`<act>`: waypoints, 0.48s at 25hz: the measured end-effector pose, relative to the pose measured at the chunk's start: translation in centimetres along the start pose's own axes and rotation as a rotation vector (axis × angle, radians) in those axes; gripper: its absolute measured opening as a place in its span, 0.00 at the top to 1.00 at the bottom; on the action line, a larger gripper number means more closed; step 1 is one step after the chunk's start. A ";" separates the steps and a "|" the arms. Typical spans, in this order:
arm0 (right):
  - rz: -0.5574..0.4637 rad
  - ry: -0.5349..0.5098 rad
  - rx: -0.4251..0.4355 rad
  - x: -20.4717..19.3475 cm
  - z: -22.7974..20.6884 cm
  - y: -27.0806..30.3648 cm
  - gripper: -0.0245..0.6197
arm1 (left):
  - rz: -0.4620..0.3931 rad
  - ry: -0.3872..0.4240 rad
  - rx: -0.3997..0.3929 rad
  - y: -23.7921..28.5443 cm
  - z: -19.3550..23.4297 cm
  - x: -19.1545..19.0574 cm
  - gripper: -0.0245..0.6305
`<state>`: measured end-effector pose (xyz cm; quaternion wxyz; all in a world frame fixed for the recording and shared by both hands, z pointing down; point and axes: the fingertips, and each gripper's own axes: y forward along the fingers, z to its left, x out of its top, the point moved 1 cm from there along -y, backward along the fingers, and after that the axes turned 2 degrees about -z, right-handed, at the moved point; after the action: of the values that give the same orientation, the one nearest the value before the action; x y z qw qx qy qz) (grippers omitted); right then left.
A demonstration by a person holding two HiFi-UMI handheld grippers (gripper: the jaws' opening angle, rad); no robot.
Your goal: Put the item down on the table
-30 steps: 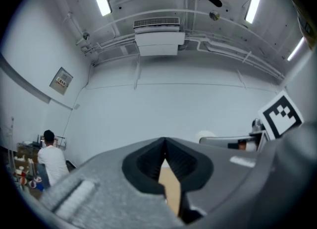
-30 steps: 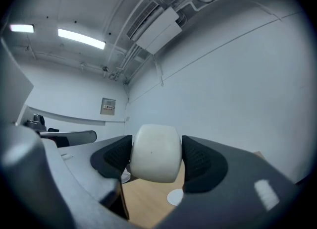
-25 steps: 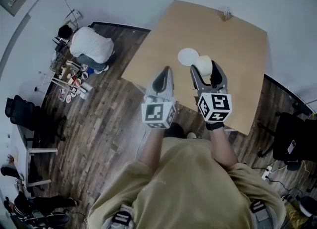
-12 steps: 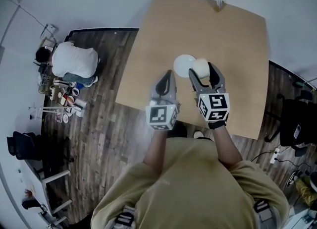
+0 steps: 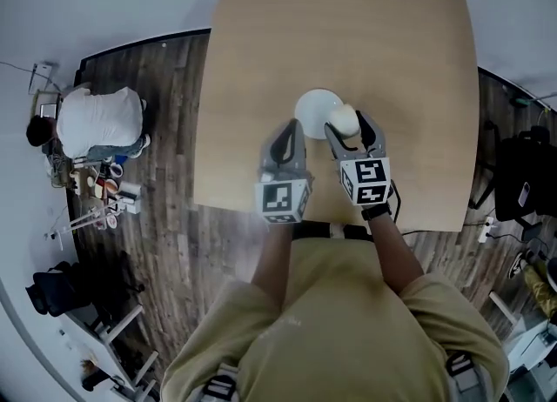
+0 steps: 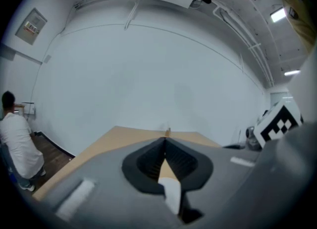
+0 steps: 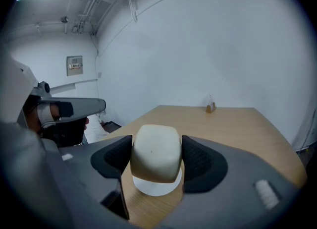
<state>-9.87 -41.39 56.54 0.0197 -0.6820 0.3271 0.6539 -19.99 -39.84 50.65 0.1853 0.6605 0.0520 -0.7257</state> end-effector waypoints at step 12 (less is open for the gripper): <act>0.197 -0.023 -0.004 -9.3 0.1 10.3 0.47 | 0.157 -0.071 0.021 2.9 5.2 -7.7 0.96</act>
<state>-14.19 -45.51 69.04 -0.0423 -0.6390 0.3909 0.6611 -23.43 -42.69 59.29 0.2364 0.6383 -0.0141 -0.7325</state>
